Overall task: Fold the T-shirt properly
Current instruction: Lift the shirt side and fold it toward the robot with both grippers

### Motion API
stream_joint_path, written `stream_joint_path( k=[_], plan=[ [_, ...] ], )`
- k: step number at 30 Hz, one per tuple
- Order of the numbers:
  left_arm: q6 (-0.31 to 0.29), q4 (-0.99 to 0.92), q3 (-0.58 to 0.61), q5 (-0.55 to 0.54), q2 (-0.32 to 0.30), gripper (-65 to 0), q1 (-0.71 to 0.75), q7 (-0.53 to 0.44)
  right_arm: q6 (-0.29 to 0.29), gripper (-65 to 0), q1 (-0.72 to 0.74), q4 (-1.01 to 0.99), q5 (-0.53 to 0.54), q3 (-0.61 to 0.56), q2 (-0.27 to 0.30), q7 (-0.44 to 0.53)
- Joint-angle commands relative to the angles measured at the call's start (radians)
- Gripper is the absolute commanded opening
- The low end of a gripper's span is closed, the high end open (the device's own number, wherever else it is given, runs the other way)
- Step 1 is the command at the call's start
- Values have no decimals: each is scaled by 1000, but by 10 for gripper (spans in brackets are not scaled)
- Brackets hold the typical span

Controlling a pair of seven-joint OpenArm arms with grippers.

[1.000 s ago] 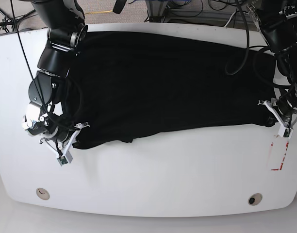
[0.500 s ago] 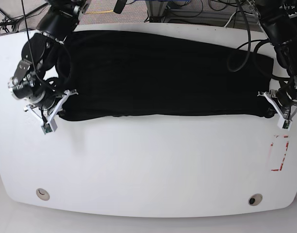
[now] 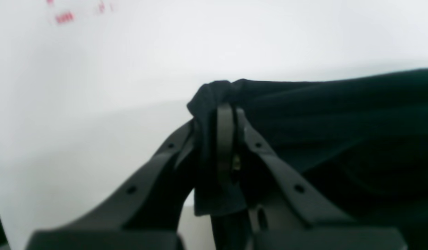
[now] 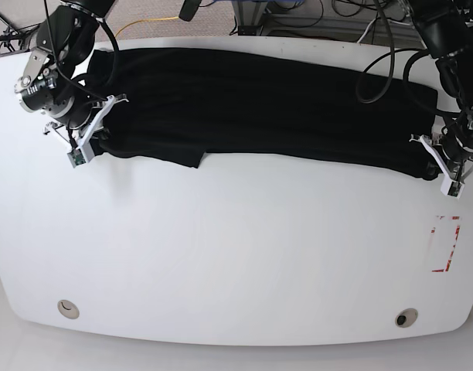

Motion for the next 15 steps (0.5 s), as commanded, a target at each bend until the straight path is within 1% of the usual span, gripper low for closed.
stream_joint_path(
  k=[1, 4, 8, 11, 15],
  plan=[
    [2, 82, -5, 3, -22, -650, 17, -9, -1, -650, -7, 18, 6, 9, 15, 13],
    [2, 142, -5, 3, -22, -650, 64, -9, -1, -650, -33, 20, 18, 12, 18, -7],
    [2, 188, -5, 3, -24, -650, 121, -9, -1, -650, -75, 20, 44, 12, 23, -10],
    [2, 211, -7, 3, -47, -650, 170, -9, -1, -650, -95, 20, 47, 12, 21, -10],
    [2, 211, -7, 7, -55, -650, 209, -9, -1, -650, -104, 20, 41, 12, 18, -10]
  ],
)
